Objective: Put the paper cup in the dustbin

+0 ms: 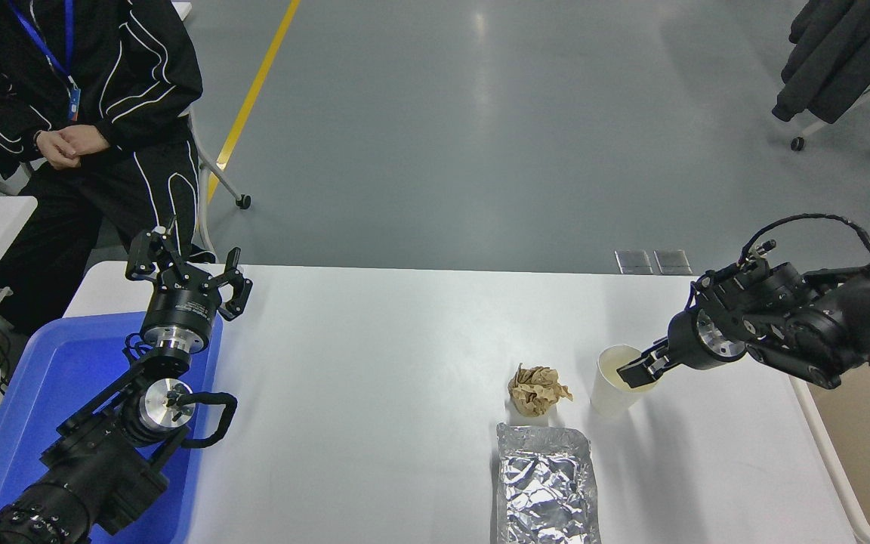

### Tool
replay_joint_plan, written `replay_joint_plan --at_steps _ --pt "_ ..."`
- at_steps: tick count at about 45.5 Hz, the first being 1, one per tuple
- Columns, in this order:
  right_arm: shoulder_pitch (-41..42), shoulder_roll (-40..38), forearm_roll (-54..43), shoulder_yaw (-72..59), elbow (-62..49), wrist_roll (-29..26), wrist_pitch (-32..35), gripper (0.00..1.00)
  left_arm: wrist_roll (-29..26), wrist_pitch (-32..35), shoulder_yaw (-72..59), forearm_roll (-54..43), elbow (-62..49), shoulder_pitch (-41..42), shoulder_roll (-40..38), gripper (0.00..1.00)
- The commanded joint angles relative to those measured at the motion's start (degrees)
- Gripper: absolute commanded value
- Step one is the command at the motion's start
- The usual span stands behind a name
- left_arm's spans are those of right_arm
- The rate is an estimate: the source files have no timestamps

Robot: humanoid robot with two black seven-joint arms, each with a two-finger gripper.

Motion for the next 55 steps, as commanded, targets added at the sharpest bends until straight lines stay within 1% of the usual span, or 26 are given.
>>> replay_joint_plan --at_steps 1,2,4,5,6,31,47,55 --pt "-0.6 0.4 0.1 0.0 -1.5 0.0 -0.4 0.3 0.0 0.0 0.0 0.0 -0.1 0.0 0.0 1.0" --pt "-0.7 0.5 0.1 -0.1 -1.6 0.0 -0.4 0.21 0.0 0.0 0.0 0.0 0.0 0.0 0.0 1.0" --pt "-0.7 0.9 0.2 -0.2 -1.6 0.1 -0.3 0.12 0.0 0.0 0.0 0.0 0.0 0.0 0.0 1.0" --pt "-0.7 0.9 0.2 -0.3 -1.6 0.1 -0.3 0.05 0.0 0.0 0.0 0.0 0.0 0.0 0.0 1.0" --pt "-0.7 0.9 0.2 -0.3 -1.6 0.1 -0.2 0.0 0.0 0.0 0.0 0.0 0.0 0.0 0.1 1.0" --pt "0.2 0.7 0.9 1.1 -1.7 1.4 -0.6 0.0 0.0 0.0 0.0 0.0 0.0 0.0 0.0 1.0" --pt "0.5 -1.6 2.6 17.0 -2.2 1.9 -1.0 0.0 0.0 0.0 0.0 0.0 -0.1 0.0 0.0 1.0" --pt "-0.7 -1.1 8.3 21.3 -9.0 1.9 -0.9 0.0 0.0 0.0 0.0 0.0 0.0 0.0 0.1 1.0"
